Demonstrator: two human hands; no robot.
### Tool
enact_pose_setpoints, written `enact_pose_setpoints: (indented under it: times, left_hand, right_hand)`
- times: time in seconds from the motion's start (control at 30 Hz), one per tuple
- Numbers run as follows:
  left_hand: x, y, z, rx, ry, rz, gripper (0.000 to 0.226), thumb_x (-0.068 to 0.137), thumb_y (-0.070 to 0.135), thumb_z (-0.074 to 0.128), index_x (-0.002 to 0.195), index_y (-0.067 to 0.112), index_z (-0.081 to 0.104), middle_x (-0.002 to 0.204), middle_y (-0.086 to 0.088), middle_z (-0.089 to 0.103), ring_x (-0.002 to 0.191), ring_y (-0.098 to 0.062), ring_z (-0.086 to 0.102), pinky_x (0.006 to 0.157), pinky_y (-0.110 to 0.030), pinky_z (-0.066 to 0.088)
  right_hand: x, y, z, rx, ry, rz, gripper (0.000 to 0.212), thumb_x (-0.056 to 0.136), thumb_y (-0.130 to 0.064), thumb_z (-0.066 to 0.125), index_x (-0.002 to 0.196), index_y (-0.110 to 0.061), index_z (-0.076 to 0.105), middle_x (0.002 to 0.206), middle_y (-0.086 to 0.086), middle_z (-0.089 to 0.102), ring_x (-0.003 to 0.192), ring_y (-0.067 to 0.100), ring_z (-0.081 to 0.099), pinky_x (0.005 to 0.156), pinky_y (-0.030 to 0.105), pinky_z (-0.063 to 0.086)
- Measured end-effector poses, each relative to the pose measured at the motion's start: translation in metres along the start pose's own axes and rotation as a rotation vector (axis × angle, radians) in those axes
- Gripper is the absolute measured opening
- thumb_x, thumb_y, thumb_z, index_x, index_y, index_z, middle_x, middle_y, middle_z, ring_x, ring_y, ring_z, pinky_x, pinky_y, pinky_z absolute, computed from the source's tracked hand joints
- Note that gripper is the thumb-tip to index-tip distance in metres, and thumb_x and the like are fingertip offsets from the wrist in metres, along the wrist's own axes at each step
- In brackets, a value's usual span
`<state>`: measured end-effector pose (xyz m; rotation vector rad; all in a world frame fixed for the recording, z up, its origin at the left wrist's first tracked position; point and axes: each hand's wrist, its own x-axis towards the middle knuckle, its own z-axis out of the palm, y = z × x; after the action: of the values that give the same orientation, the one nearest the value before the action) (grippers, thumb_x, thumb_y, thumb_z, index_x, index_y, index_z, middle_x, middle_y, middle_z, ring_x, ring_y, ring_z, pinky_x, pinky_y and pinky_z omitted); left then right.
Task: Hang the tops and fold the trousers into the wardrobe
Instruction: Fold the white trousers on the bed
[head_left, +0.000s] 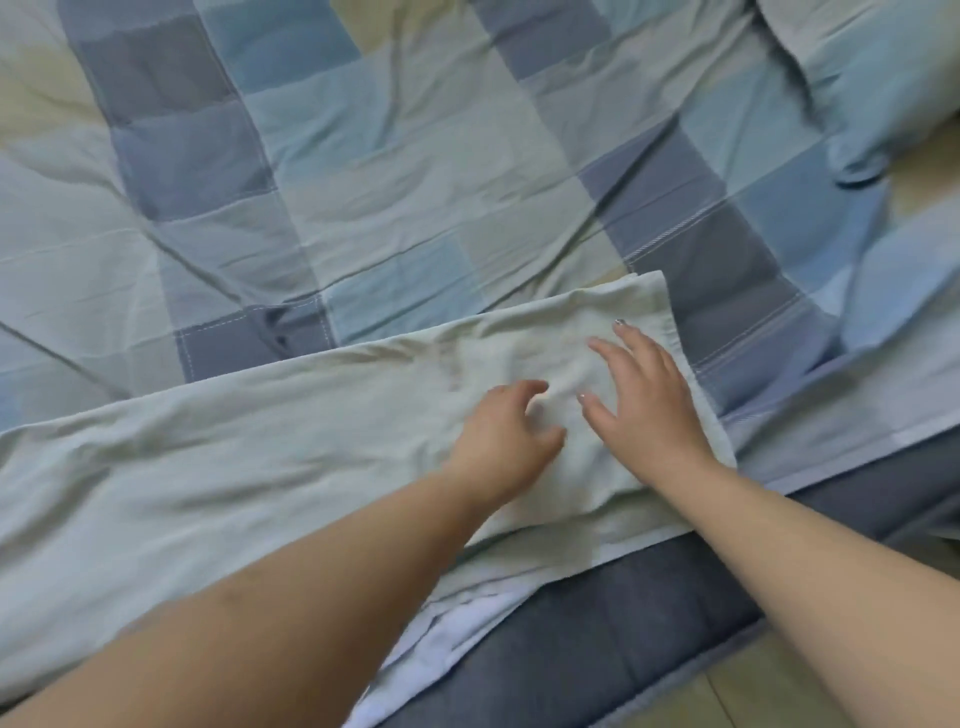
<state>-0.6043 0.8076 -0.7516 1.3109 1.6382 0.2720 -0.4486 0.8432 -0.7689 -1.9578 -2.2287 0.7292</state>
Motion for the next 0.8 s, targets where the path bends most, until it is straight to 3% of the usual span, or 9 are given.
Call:
enact_pose_setpoints:
  times: [0.1, 0.2, 0.3, 0.37, 0.43, 0.5, 0.6, 0.7, 0.8]
  left_hand:
    - [0.014, 0.062, 0.046, -0.276, -0.122, -0.114, 0.055, 0.089, 0.028, 0.063, 0.139, 0.021, 0.043, 0.14, -0.001, 0.049, 0.118, -0.012, 0.052, 0.095, -0.022, 0.04]
    - [0.025, 0.095, 0.069, -0.439, -0.157, -0.241, 0.062, 0.089, 0.028, 0.065, 0.144, 0.017, 0.037, 0.143, -0.006, 0.045, 0.104, -0.013, 0.052, 0.089, -0.022, 0.039]
    - [0.035, 0.109, 0.083, -0.446, -0.112, -0.317, 0.067, 0.088, 0.031, 0.066, 0.145, 0.018, 0.034, 0.142, -0.008, 0.045, 0.12, -0.021, 0.05, 0.104, -0.034, 0.041]
    - [0.038, 0.115, 0.087, -0.438, -0.067, -0.355, 0.07, 0.087, 0.036, 0.066, 0.146, 0.019, 0.032, 0.14, -0.008, 0.045, 0.122, -0.024, 0.049, 0.104, -0.039, 0.043]
    - [0.038, 0.118, 0.088, -0.443, -0.018, -0.384, 0.076, 0.085, 0.041, 0.067, 0.147, 0.018, 0.03, 0.137, -0.009, 0.046, 0.118, -0.023, 0.049, 0.103, -0.039, 0.044]
    - [0.037, 0.122, 0.082, -0.452, 0.004, -0.38, 0.08, 0.083, 0.042, 0.069, 0.147, 0.016, 0.028, 0.129, -0.009, 0.051, 0.105, -0.018, 0.052, 0.097, -0.034, 0.046]
    - [0.033, 0.125, 0.062, -0.389, 0.003, -0.341, 0.083, 0.073, 0.039, 0.076, 0.14, 0.007, 0.038, 0.11, -0.009, 0.059, 0.088, -0.019, 0.061, 0.075, -0.028, 0.048]
    - [0.023, 0.129, 0.019, -0.201, 0.06, -0.303, 0.053, 0.08, 0.019, 0.069, 0.129, 0.014, 0.05, 0.102, -0.005, 0.064, 0.085, -0.019, 0.064, 0.076, -0.031, 0.052]
    - [0.007, 0.131, -0.04, -0.146, 0.155, -0.27, 0.008, 0.082, 0.01, 0.062, 0.088, 0.016, 0.061, 0.08, -0.004, 0.063, 0.076, -0.024, 0.063, 0.076, -0.036, 0.054]
  right_hand:
    - [-0.009, 0.061, -0.03, 0.087, 0.037, 0.298, 0.062, 0.088, -0.031, 0.061, 0.143, -0.014, 0.038, 0.15, 0.01, 0.031, 0.136, 0.029, 0.031, 0.111, 0.039, 0.024]
    - [-0.024, 0.096, -0.036, 0.252, -0.092, 0.492, 0.062, 0.086, -0.035, 0.062, 0.141, -0.017, 0.04, 0.131, 0.006, 0.049, 0.116, 0.024, 0.051, 0.098, 0.035, 0.041]
    - [-0.03, 0.1, -0.036, 0.455, -0.201, 0.49, 0.047, 0.088, -0.03, 0.063, 0.132, -0.018, 0.05, 0.117, 0.001, 0.059, 0.102, 0.017, 0.057, 0.084, 0.028, 0.043]
    - [-0.029, 0.09, -0.035, 0.638, -0.22, 0.502, 0.046, 0.089, -0.024, 0.063, 0.133, -0.017, 0.049, 0.115, 0.0, 0.061, 0.108, 0.018, 0.057, 0.089, 0.029, 0.043]
    - [-0.032, 0.076, -0.036, 0.726, -0.194, 0.502, 0.047, 0.088, -0.021, 0.064, 0.133, -0.019, 0.049, 0.099, -0.008, 0.059, 0.103, 0.015, 0.056, 0.089, 0.028, 0.043]
    - [-0.041, 0.062, -0.04, 0.771, -0.164, 0.469, 0.039, 0.085, -0.019, 0.065, 0.121, -0.023, 0.052, 0.086, -0.016, 0.054, 0.096, 0.012, 0.058, 0.085, 0.026, 0.046]
    - [-0.063, 0.028, -0.052, 0.761, -0.154, 0.365, 0.029, 0.085, -0.017, 0.063, 0.11, -0.026, 0.053, 0.09, -0.015, 0.059, 0.084, 0.005, 0.059, 0.071, 0.016, 0.046]
    - [-0.081, -0.014, -0.066, 0.837, -0.146, 0.297, 0.033, 0.085, -0.016, 0.061, 0.114, -0.029, 0.054, 0.105, -0.008, 0.062, 0.097, 0.009, 0.059, 0.082, 0.025, 0.05]
    - [-0.085, -0.063, -0.077, 0.883, -0.182, 0.228, 0.034, 0.085, -0.016, 0.06, 0.114, -0.032, 0.055, 0.107, -0.011, 0.061, 0.099, 0.006, 0.057, 0.085, 0.024, 0.05]
